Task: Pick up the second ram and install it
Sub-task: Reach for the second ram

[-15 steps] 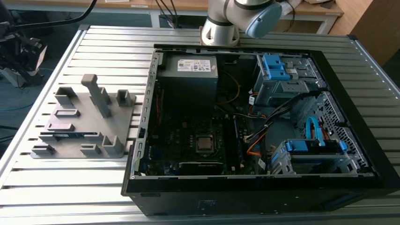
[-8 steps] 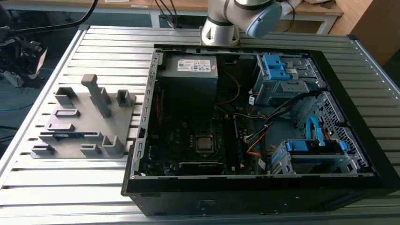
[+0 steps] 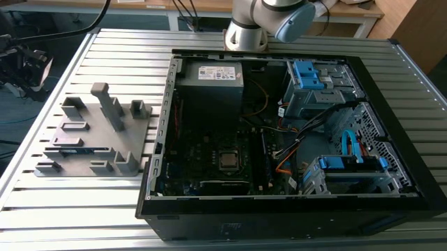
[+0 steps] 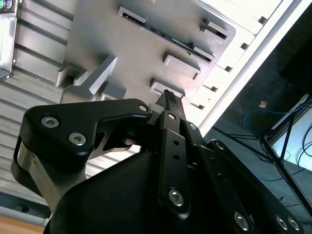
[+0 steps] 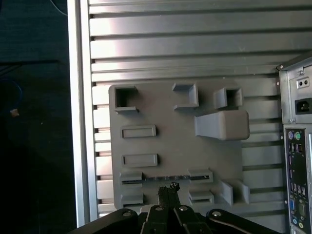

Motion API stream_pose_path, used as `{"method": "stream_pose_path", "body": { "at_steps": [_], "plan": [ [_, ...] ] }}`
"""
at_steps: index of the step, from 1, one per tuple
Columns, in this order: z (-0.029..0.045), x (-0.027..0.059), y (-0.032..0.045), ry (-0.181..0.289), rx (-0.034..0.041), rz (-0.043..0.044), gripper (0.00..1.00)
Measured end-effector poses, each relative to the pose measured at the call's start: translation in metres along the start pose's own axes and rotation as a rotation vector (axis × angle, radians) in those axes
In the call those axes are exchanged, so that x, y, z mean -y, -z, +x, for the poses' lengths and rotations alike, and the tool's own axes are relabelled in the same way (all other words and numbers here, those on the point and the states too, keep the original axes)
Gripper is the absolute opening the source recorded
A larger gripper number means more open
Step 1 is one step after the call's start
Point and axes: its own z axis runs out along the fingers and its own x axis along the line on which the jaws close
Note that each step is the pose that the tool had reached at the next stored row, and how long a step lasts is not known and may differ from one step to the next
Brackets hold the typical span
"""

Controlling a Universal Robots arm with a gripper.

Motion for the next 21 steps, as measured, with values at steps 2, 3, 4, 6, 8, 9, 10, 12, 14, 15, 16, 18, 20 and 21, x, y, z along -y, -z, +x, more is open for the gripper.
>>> {"method": "stream_pose_path", "body": {
  "at_steps": [2, 3, 4, 6, 8, 9, 10, 12, 14, 15, 16, 18, 20, 21],
  "plan": [
    [-0.0001, 0.0012, -0.0008, 0.000, -0.0001, 0.0000, 0.10],
    [-0.0001, 0.0017, -0.0013, 0.000, 0.0000, 0.0000, 0.10],
    [-0.0001, 0.0022, -0.0019, 0.000, 0.0001, -0.0001, 0.10],
    [-0.0002, 0.0032, -0.0027, 0.000, -0.0001, 0.0001, 0.10],
    [-0.0002, 0.0042, -0.0035, 0.000, -0.0001, 0.0001, 0.10],
    [-0.0002, 0.0047, -0.0040, 0.000, 0.0000, 0.0000, 0.10],
    [-0.0003, 0.0052, -0.0044, 0.000, 0.0000, 0.0000, 0.10],
    [-0.0003, 0.0062, -0.0053, 0.000, 0.0000, 0.0000, 0.10],
    [-0.0004, 0.0071, -0.0060, 0.000, -0.0001, 0.0001, 0.10],
    [-0.0004, 0.0076, -0.0065, 0.000, 0.0000, 0.0000, 0.10],
    [-0.0004, 0.0081, -0.0069, 0.000, 0.0000, 0.0000, 0.10],
    [-0.0005, 0.0091, -0.0077, 0.000, 0.0000, 0.0000, 0.10],
    [-0.0005, 0.0101, -0.0085, 0.000, 0.0000, 0.0000, 0.10],
    [-0.0005, 0.0106, -0.0089, 0.000, 0.0000, 0.0000, 0.10]
  ]
}}
